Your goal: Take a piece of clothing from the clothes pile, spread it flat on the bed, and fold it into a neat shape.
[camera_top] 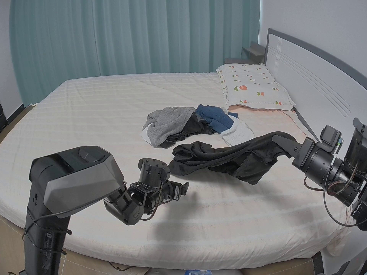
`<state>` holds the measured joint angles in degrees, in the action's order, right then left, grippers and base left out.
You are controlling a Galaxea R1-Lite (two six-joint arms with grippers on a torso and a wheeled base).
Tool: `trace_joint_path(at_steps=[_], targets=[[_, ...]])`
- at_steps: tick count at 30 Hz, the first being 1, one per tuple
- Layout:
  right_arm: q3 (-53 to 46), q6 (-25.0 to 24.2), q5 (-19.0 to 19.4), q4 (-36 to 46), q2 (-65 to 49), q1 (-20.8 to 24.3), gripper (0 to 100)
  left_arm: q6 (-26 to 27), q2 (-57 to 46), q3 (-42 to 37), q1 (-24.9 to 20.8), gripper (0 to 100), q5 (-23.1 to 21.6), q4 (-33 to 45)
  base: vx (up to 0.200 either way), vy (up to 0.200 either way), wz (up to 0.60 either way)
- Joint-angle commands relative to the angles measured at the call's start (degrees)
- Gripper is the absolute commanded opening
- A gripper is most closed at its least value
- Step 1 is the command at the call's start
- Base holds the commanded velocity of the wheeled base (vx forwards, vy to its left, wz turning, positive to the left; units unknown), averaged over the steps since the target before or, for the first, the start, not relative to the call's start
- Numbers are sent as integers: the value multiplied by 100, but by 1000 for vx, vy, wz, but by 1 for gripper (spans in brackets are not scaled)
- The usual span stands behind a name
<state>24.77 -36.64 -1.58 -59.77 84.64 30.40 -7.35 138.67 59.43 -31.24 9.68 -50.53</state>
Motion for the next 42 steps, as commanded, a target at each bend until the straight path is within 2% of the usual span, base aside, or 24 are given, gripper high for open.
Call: trace_joint_path(at_steps=[1, 6, 10, 11, 14, 20, 22, 26, 27, 28, 32, 34, 39, 42], targets=[[10, -1, 0, 0, -176, 27, 0, -3, 626, 693, 39, 100, 8, 43, 0, 0, 0], [-60, -1, 0, 0, -220, 18, 0, -30, 1004, 1334, 57, 100, 227, 114, 0, 0, 0], [-95, -9, 9, 0, -211, 1, 0, -258, 1294, 1906, 57, 100, 350, 333, 0, 0, 0], [-95, -9, 9, 0, -211, -8, 0, -258, 1303, 1923, 57, 0, 350, 342, 0, 0, 0], [-104, -9, 9, 0, -167, -34, 0, -768, 1409, 2407, 48, 0, 421, 439, 0, 0, 0], [-78, -9, 35, 9, -44, -87, 0, -1225, 1338, 2310, 92, 0, 614, 518, 0, 0, 0], [-51, 8, 132, 0, 123, -131, 0, -1515, 1057, 2046, 127, 0, 640, 518, 0, 0, 0], [160, -18, 475, -8, 518, -527, 0, -2157, 240, 1203, 92, 0, 640, 527, 0, 0, 0], [177, -18, 484, -8, 536, -544, 0, -2183, 204, 1167, 92, 0, 640, 527, 0, 0, 0], [379, -1, 475, -52, 756, -606, 0, -2429, -261, 772, 75, 0, 640, 527, 0, 0, 0], [502, 149, 150, -342, 914, -597, 0, -2482, -1386, 95, 75, 0, 702, 456, 0, 0, 0], [458, 158, -26, -711, 861, -597, 0, -2499, -2300, -256, 66, 0, 904, 527, 0, 0, 0], [687, 193, -44, -896, 650, -597, 0, -2508, -3408, -432, 66, 0, 1185, 1133, 0, 0, 0], [819, 219, -52, -861, 624, -571, 0, -2534, -3715, -502, 66, 0, 1212, 1397, 0, 0, 0]])
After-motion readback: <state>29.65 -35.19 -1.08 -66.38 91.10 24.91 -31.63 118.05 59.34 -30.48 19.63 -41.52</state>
